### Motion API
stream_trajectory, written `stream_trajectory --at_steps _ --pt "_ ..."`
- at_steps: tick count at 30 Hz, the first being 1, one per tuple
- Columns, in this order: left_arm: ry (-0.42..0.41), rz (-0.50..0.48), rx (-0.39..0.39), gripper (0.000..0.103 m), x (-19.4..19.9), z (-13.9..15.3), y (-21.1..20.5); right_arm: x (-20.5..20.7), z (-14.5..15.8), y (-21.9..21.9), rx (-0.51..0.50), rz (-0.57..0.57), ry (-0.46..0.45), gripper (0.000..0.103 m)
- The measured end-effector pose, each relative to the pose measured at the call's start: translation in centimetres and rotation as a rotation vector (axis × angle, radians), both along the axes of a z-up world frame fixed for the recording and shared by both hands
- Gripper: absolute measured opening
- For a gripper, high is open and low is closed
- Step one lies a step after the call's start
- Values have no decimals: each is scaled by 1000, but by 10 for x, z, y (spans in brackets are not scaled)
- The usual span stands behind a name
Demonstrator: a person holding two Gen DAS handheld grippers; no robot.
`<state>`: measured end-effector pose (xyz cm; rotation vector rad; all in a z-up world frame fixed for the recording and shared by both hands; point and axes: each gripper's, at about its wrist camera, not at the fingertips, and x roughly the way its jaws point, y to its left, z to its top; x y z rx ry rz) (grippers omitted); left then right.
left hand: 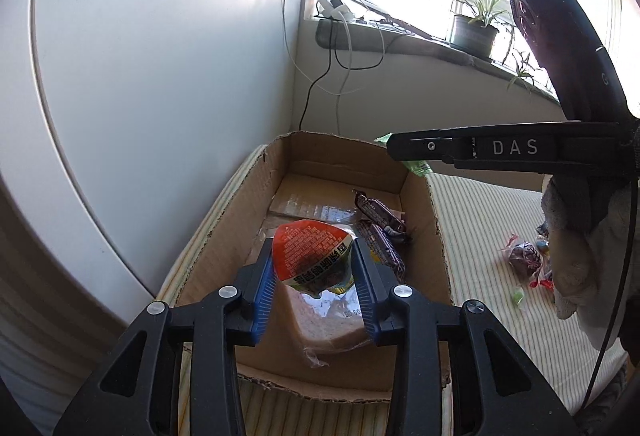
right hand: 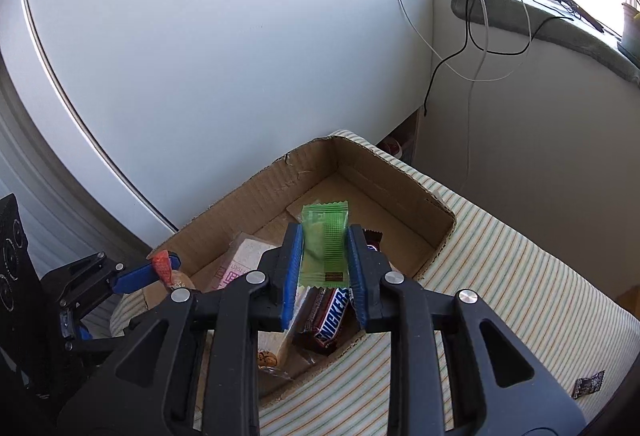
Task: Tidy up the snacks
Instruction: 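Carry the red sweet and green sachet into the box and open both grippers, then grasp the small clear green-candy packet with the left gripper while the right grasps the cookie bag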
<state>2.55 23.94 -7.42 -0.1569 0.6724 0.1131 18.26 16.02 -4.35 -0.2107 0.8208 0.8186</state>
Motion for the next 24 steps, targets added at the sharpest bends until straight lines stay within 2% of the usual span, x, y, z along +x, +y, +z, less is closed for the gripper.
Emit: stream_trajectory --at_steps 1,2,3,13,18,24 --pt "3 1 -3 39 0 0 0 1 -1 2 -5 -4 1 47" --pt "6 1 -6 45 0 -1 0 1 0 1 3 -8 -8 61" --pt "-1 8 -8 47 -1 0 0 0 1 0 11 -11 -19 64" --pt "-25 18 10 47 -10 12 -9 -16 19 -32 -9 -52 -88 64" --pt "-40 -1 18 47 -14 22 -22 -21 27 -56 -10 -72 -93 64" --pt "-53 -41 31 47 -16 30 -45 -34 35 -92 -47 -130 -150 64"
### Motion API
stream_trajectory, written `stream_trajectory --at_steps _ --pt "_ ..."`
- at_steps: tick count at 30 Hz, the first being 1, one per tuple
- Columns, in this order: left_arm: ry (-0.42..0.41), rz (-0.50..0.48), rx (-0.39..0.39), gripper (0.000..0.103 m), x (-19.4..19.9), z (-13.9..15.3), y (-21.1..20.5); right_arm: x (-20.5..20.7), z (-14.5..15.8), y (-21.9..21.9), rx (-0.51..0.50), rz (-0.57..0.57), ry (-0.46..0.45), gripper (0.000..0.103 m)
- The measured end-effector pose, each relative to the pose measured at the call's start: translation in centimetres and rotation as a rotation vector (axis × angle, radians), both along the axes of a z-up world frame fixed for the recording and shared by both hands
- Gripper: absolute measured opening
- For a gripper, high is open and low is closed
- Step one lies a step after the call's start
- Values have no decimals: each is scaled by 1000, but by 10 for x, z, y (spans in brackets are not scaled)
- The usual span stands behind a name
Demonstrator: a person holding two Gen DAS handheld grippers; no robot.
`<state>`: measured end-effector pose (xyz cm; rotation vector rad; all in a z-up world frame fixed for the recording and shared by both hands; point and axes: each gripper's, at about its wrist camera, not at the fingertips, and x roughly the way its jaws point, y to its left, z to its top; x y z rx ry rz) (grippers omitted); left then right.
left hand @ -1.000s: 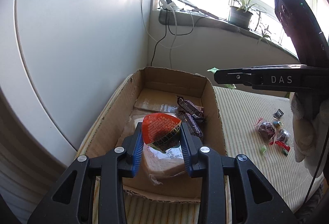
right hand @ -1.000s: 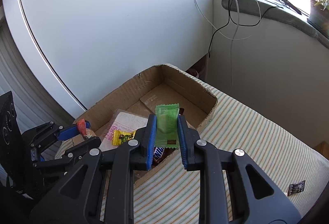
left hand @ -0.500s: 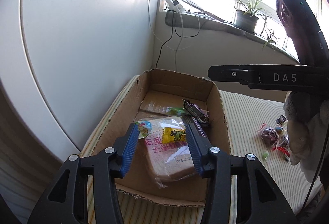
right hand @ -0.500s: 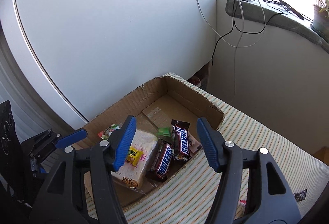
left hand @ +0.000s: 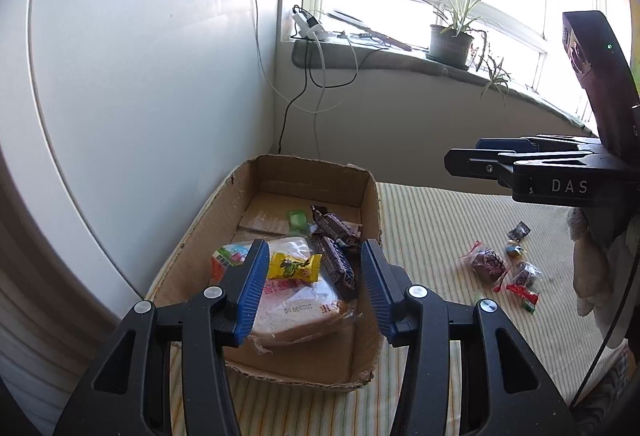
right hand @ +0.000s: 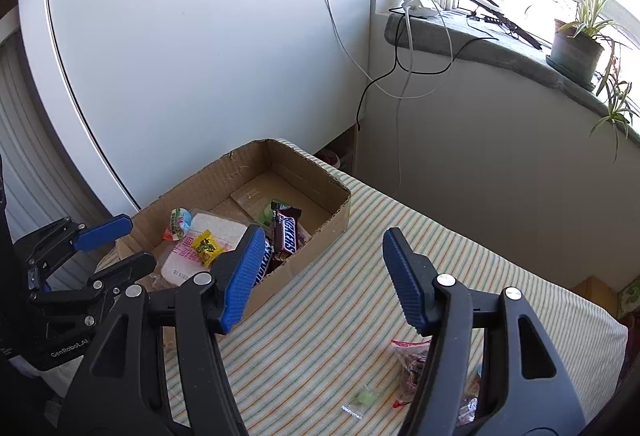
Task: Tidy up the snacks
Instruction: 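Grasp the small clear green-candy packet with the left gripper while the right grasps the cookie bag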
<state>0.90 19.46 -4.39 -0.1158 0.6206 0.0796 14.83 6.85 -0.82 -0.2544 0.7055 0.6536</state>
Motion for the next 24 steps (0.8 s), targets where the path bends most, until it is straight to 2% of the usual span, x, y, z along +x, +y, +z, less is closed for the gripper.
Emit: stream_trajectory --at_steps 4,11,16,24 --pt "-7 -44 4 47 -1 2 -20 -9 6 -31 9 -35 -31 64" --pt "9 -141 -31 46 4 -6 -61 -17 4 -98 8 -104 -8 64" --pt "53 -218 -65 34 17 -22 -94 -26 -12 -144 -47 -165 -18 64" --pt "185 -340 -99 30 39 -64 -149 -35 -60 -205 -8 -196 149 62"
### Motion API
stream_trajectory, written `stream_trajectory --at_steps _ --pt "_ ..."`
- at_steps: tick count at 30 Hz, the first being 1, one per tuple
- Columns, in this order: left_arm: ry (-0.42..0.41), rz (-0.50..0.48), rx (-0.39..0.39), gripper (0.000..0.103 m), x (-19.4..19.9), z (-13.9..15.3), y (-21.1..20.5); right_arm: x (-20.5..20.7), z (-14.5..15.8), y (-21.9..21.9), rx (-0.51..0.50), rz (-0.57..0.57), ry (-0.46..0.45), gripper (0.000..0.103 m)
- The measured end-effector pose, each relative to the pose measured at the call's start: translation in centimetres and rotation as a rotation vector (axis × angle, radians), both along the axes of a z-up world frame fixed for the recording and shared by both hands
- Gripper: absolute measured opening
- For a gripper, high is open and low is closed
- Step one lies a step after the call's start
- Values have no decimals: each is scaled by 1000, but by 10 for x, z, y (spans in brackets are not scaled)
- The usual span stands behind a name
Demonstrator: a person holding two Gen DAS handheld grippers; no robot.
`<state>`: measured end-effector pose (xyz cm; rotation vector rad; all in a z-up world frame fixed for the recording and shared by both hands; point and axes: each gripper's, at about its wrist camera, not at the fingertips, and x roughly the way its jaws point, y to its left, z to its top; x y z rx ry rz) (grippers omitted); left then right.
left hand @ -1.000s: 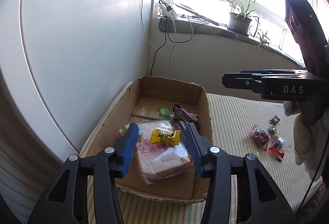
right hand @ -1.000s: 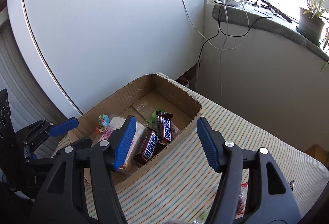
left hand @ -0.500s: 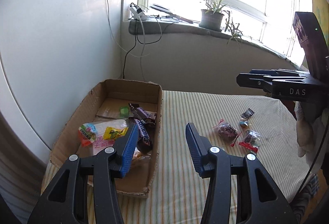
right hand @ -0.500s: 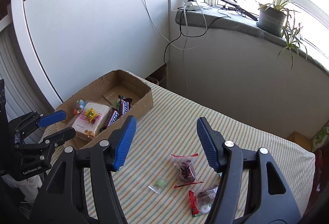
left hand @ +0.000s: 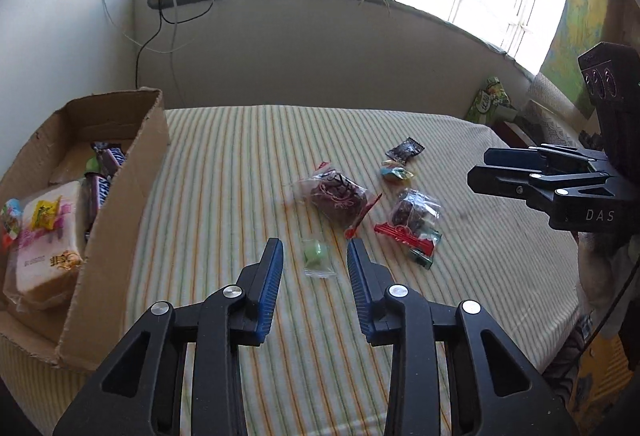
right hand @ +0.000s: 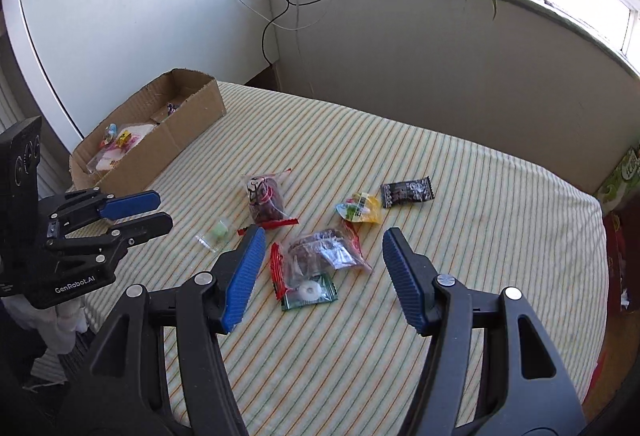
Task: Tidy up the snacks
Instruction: 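Grasp the small clear green-candy packet with the left gripper while the right grasps the cookie bag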
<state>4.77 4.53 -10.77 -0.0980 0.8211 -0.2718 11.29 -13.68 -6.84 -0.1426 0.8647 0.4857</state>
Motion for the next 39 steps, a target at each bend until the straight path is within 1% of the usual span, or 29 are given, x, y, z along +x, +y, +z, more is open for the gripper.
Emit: stream_trajectory --at_steps 2,5,11,13,14,15,16,19,20,21,23,25,26,31,33,36,39 --pt "16 -11 14 27 5 -7 -9 -2 -12 -8 19 -2 36 59" --pt "33 -13 24 27 13 -15 -15 0 -26 -11 38 3 83 58" --pt "63 -19 47 27 20 -26 -17 11 -43 6 29 6 98 58" --pt "69 -17 61 27 23 -30 -17 17 -47 10 28 8 101 62" --pt "72 -15 63 27 24 -32 -16 19 -48 12 21 4 96 70" --pt "78 -11 59 27 27 -34 -15 22 -50 14 13 -2 92 74" --pt "87 -10 54 27 30 -37 -14 24 -51 14 16 -3 93 74" --pt "78 -12 61 27 31 -39 -15 29 -56 18 12 1 100 74" --pt "76 -13 63 25 32 -40 -17 31 -59 20 6 3 106 74" --pt "76 -7 64 19 32 -40 -16 32 -60 21 3 2 108 74" --pt "79 -2 50 18 33 -40 -12 34 -65 28 -17 13 117 74" --pt "77 -5 56 18 33 -40 -13 35 -68 32 -32 11 115 73" --pt "75 -6 61 18 32 -40 -13 35 -68 33 -36 17 114 70" --pt "73 -2 50 17 31 -40 -12 40 -66 38 -38 12 118 63" --pt "71 -2 42 17 30 -39 -10 39 -65 39 -45 9 111 58" --pt "63 7 41 17 26 -35 -8 38 -64 38 -36 7 113 53" --pt "46 17 34 17 21 -29 -3 35 -62 37 -39 -4 101 51"
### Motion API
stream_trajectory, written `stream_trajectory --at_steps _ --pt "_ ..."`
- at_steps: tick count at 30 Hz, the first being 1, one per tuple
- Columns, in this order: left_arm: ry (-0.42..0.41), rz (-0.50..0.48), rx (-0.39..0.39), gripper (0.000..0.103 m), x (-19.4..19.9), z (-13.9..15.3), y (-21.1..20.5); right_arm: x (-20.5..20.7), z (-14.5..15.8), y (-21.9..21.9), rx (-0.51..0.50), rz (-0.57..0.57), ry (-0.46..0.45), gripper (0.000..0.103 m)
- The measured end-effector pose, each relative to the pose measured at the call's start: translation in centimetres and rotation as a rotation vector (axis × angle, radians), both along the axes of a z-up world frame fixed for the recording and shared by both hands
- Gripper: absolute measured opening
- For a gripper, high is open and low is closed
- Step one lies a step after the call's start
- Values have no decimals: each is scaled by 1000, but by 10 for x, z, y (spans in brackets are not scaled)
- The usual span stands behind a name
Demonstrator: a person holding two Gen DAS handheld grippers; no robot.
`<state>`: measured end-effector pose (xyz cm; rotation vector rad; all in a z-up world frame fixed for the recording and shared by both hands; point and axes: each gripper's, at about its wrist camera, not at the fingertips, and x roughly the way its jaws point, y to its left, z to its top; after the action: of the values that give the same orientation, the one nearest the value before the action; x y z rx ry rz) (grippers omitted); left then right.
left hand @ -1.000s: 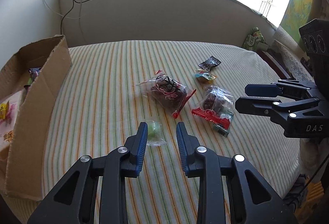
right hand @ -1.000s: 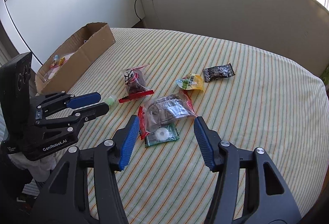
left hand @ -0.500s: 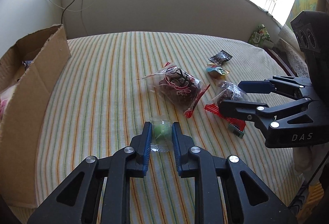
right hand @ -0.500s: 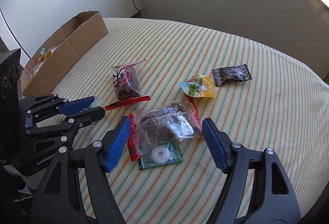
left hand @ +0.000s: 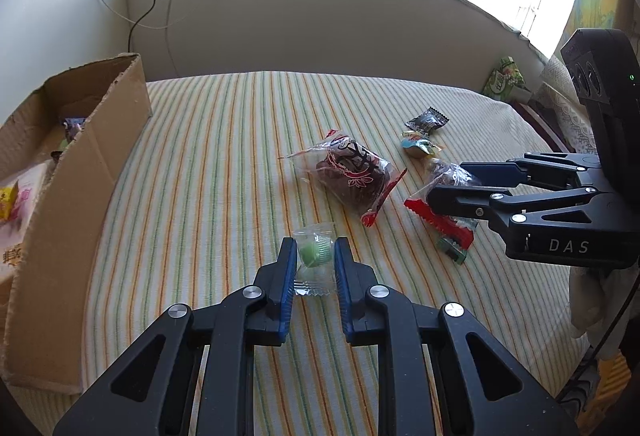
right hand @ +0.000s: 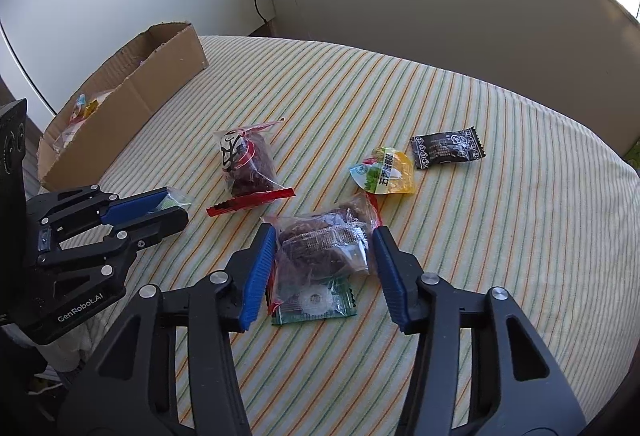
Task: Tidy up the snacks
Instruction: 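Grasp the small clear green-candy packet with the left gripper while the right grasps the cookie bag, then carry the green packet and cookie bag into the box and open both grippers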
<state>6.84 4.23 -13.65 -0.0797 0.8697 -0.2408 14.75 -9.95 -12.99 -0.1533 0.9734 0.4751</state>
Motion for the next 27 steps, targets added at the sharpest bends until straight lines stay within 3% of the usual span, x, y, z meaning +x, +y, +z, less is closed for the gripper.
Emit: stream_trajectory --at_steps 14,27 --pt "-76 36 -18 17 -26 32 20 -35 48 -19 54 -14 -87 50" --pt "-161 151 48 17 -45 71 84 -38 101 55 73 116 -186 50"
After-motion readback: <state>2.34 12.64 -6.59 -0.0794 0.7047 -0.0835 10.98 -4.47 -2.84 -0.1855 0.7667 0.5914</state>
